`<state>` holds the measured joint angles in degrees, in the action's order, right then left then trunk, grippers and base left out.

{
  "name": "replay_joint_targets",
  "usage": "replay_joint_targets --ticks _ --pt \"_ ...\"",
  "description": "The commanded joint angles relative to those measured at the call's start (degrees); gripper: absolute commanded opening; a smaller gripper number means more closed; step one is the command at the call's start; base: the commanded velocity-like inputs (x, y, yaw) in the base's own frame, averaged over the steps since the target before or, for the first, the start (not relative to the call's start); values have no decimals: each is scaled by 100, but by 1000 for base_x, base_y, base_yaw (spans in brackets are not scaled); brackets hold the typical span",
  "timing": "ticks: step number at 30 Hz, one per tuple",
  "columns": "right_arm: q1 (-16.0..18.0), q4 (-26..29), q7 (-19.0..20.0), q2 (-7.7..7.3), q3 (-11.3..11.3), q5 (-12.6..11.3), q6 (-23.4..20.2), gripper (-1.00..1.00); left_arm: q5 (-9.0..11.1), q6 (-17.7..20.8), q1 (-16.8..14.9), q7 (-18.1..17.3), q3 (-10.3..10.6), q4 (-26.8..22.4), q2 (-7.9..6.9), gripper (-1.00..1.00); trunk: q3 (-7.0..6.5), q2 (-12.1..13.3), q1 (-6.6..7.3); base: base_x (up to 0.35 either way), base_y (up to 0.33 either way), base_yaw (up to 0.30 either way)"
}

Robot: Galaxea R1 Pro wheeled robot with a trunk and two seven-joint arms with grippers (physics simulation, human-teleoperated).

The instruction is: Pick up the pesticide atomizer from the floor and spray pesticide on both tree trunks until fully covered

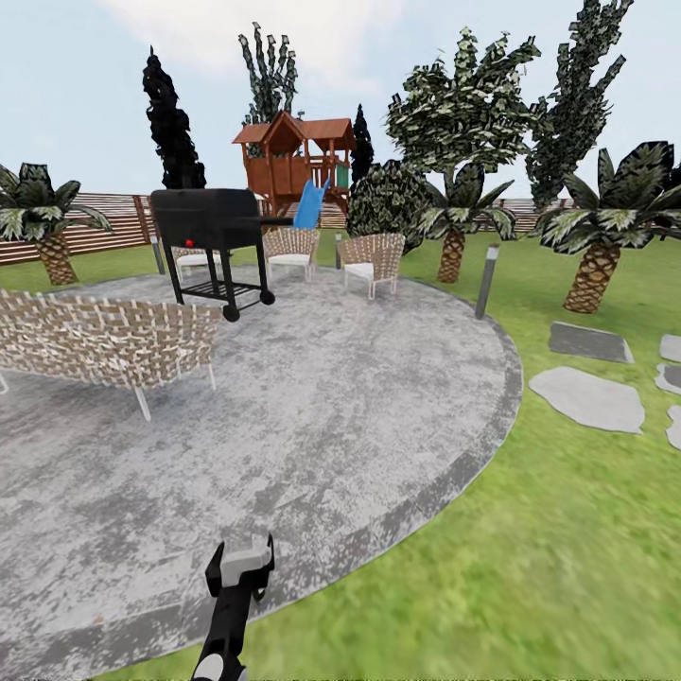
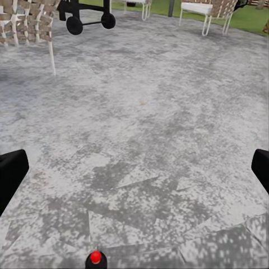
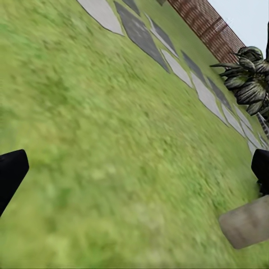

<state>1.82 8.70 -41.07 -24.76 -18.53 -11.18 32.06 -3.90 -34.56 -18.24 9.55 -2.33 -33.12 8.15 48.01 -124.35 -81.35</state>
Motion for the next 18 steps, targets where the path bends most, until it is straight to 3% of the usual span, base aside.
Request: replay_joint_targets --ticks 1,18 --pt "2 0 -6 -2 42 -59 20 100 -44 -16 -4 13 -23 6 5 100 24 -44 -22 0 0 0" --pt "2 0 -1 -2 42 -59 19 100 -41 -21 -4 14 -29 -54 -10 100 329 -726 -395 0 0 0"
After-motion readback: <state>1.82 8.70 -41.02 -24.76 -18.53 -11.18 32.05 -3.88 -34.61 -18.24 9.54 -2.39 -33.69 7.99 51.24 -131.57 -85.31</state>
